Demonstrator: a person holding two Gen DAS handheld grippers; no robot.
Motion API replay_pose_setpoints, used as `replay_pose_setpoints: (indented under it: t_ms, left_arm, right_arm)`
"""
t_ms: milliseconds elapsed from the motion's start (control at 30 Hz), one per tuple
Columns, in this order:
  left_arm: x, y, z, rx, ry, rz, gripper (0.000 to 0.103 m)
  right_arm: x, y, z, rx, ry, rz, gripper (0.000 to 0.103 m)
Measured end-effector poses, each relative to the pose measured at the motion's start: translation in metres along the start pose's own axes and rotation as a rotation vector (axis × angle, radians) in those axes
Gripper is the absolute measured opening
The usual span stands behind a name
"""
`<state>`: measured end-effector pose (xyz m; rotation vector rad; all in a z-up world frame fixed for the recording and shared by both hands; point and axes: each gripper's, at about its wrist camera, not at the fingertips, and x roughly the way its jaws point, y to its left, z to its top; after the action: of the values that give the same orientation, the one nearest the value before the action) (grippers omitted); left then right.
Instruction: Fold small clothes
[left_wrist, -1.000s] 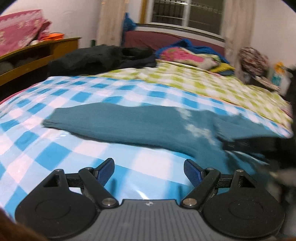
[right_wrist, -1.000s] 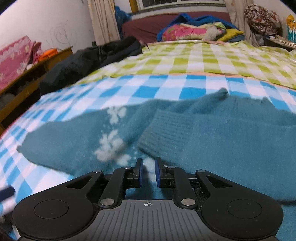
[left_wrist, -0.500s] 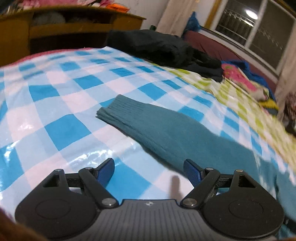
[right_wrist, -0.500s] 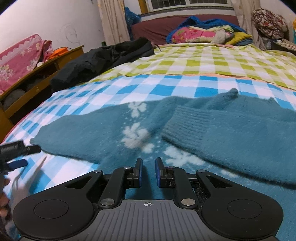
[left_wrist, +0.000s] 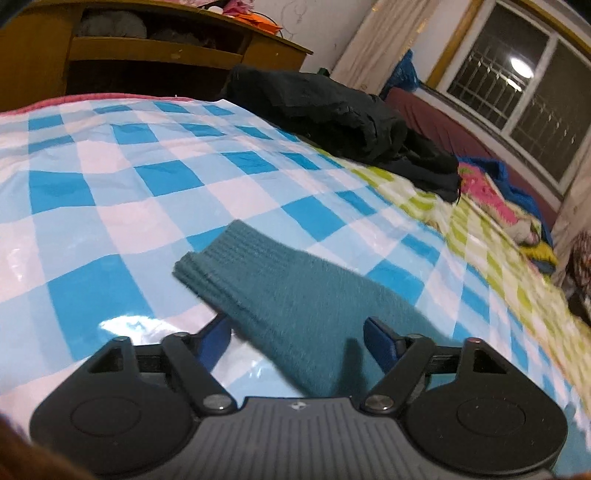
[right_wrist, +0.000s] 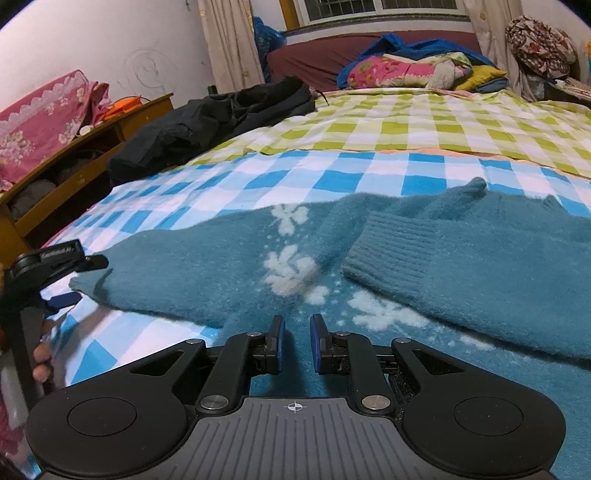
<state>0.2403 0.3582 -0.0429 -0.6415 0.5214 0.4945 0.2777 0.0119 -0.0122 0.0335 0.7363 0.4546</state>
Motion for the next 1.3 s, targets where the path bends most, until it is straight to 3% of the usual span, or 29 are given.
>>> replay_pose_setpoints:
  t_ms: [100,267,433,633,733,800,967,1167,1300]
  left_arm:
    - [0.006,-0.004,0.006,-0.017,0.001,0.012,0.049]
    - [-0.003,-0.023,0.009,0.059,-0.042,-0.018,0.033]
    - [-0.024,-0.067,-0.005,0.229,-0.067,-0.127,0.032]
    - [-0.054,-0.137,-0.059,0.506,-0.038,-0.363,0.032]
    - [-0.061,-0.162,-0.093,0.651,-0.002,-0.422,0.032]
    - [-0.063,-0.164,-0.108,0.682,0.047,-0.431,0.032]
    - [-0.081,-0.129,-0.101,0.581,0.079,-0.415,0.033]
    - [-0.061,-0.047,-0.05,0.197,0.087,-0.28,0.042]
    - [-0.041,-0.001,-0.028,0.027,0.075,-0.181,0.046]
  right_arm:
    - [0.0,-0.001,0.0,0.008,-0.001,0.005,0.017]
    - [-0.003,-0.007,-0.001,0.03,-0.002,0.012,0.017]
    - [-0.007,-0.017,0.0,0.07,-0.005,0.021,0.017]
    - [-0.019,-0.032,0.008,0.12,-0.029,0.023,0.017]
    - [-0.023,-0.044,0.013,0.156,-0.026,0.037,0.017]
    - [-0.023,-0.05,0.016,0.174,-0.022,0.041,0.018]
    - [-0.02,-0.046,0.019,0.127,-0.011,0.062,0.027]
    - [-0.011,-0.024,0.011,0.115,0.018,0.097,0.027]
    - [-0.009,-0.008,0.01,0.081,0.025,0.112,0.027]
